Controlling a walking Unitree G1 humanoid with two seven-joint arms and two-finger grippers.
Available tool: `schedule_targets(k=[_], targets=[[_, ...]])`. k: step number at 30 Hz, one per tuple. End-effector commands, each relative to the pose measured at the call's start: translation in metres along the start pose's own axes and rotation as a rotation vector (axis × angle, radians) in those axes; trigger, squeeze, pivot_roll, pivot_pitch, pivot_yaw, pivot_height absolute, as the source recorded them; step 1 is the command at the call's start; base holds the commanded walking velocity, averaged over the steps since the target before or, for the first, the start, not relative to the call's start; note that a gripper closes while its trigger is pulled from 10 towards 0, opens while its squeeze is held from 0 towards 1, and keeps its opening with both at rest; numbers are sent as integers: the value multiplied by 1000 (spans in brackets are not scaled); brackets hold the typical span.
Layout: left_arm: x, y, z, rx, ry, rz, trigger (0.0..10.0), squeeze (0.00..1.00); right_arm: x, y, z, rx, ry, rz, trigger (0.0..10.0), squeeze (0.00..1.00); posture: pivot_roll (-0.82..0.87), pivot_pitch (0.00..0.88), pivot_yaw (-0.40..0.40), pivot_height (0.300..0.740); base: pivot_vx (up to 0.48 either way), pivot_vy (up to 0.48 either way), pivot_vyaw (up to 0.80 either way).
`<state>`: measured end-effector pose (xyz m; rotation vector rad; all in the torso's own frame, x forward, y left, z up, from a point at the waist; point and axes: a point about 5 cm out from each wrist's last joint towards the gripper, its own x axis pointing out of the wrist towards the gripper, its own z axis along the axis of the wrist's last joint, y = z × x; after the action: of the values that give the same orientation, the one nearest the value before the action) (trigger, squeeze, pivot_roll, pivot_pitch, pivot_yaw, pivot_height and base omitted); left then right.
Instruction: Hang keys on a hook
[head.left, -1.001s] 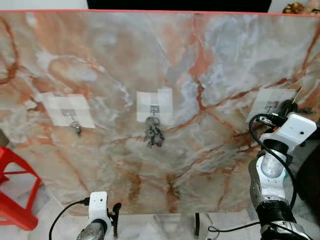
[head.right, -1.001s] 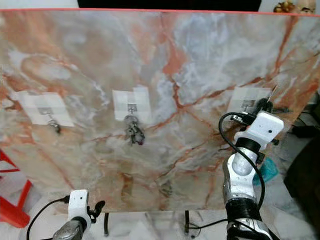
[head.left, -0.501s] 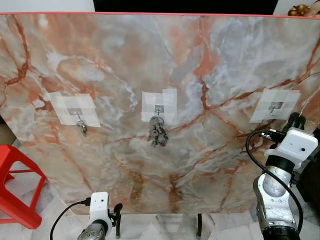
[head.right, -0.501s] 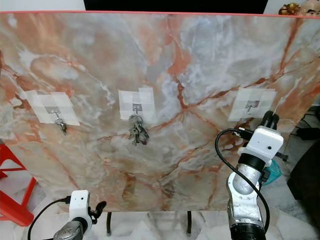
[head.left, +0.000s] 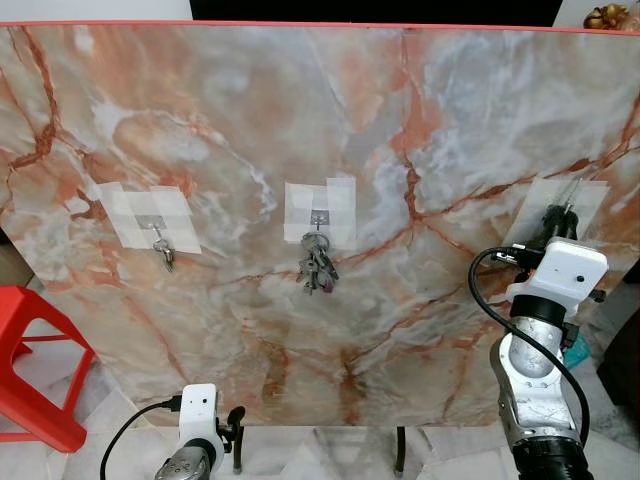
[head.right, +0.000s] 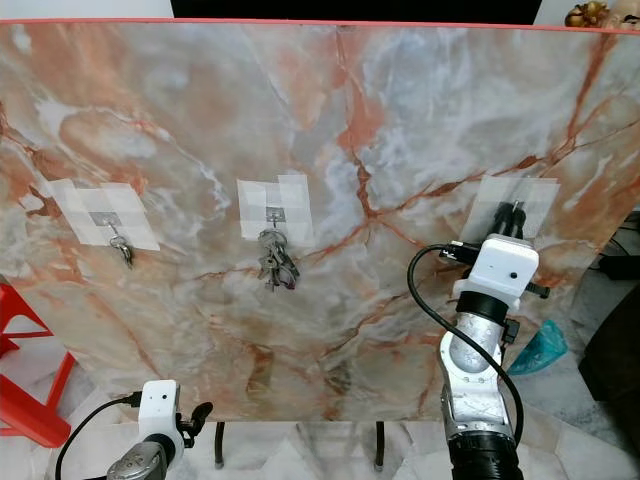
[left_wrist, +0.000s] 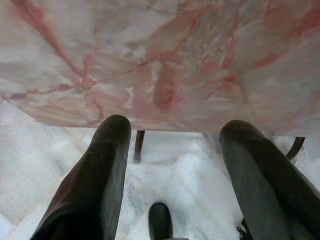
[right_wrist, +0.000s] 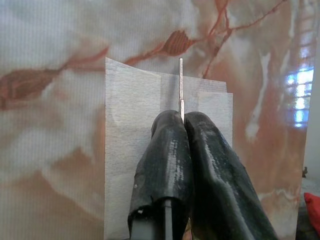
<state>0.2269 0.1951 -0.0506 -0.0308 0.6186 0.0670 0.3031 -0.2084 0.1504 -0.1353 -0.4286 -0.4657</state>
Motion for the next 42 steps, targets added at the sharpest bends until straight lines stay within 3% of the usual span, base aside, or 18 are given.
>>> schedule_targets(k=[1,22,39,42], targets=[[-1,0,-2,-5,5,4,10000,0,2,1,-1,-13,-1,10,10000,0,-8,0,-39,740,0,0,0],[0,1,-1,-3,5,9,10000,0,-1,-3,-10,-12,63,-6,10000,0,-9,0,-39,740,0,0,0],[0,1,-1,-1,5,12,10000,0,2,6,-15,2,108,69,10000,0,-7,0,-41,740,0,0,0],[0,1,-1,-2,4,13,10000,0,2,14,-16,13,119,138,10000,0,-7,0,-41,740,0,0,0]])
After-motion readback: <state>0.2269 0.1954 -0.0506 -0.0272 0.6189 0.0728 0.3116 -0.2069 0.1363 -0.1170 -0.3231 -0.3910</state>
